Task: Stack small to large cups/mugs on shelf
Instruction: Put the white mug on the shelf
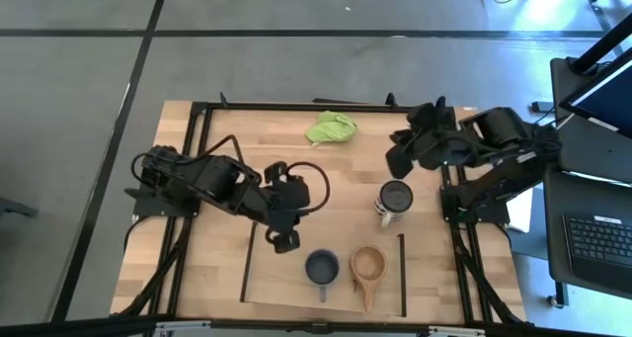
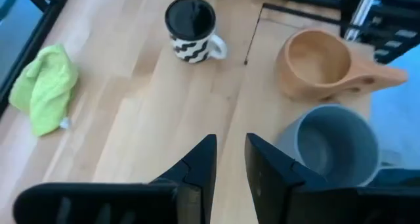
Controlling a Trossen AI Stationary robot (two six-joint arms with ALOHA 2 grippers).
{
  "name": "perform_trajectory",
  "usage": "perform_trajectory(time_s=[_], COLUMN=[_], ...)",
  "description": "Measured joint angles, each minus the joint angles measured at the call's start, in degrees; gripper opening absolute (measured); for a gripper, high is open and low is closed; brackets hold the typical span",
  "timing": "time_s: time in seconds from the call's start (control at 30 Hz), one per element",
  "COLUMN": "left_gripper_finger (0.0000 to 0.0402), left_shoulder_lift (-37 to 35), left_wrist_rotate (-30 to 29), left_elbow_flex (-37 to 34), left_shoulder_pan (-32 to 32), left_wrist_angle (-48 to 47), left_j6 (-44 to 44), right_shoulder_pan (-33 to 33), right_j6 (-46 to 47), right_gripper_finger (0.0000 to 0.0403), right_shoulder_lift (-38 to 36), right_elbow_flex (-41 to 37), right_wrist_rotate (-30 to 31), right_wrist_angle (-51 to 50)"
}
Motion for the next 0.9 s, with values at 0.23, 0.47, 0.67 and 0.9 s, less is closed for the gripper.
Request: perform_trajectory(time_s=[0.23, 0.47, 0.67, 0.9], left_gripper_finger=[0.0074, 0.0072, 0.0048, 0.0017], left_shoulder_lift=[0.04, -1.09, -3.08, -10.72], left_wrist_rotate=[4.14, 8.58, 19.76, 27.82], left_elbow_flex=[-0.02, -0.08, -5.03, -20.3], left_shoulder_pan=[1.0, 4.37, 9.39, 18.12], left_wrist_angle=[0.72, 3.47, 12.72, 21.43], left_j6=[6.04, 11.53, 19.9, 23.89], right_shoulder_pan=[-4.74, -8.3, -8.5, -8.41], right_j6=[6.91, 14.1, 21.5, 22.07], right_gripper_finger=[0.001, 0.0039, 0.0125, 0.0181], right_shoulder_lift=[-11.11, -24.52, -33.81, -36.16], right_elbow_flex=[-18.83, -37.8, -51.55, -60.24], right_wrist_rotate=[-8.34, -18.8, -24.5, -28.18], right_wrist_angle=[0.08, -0.02, -0.05, 0.19])
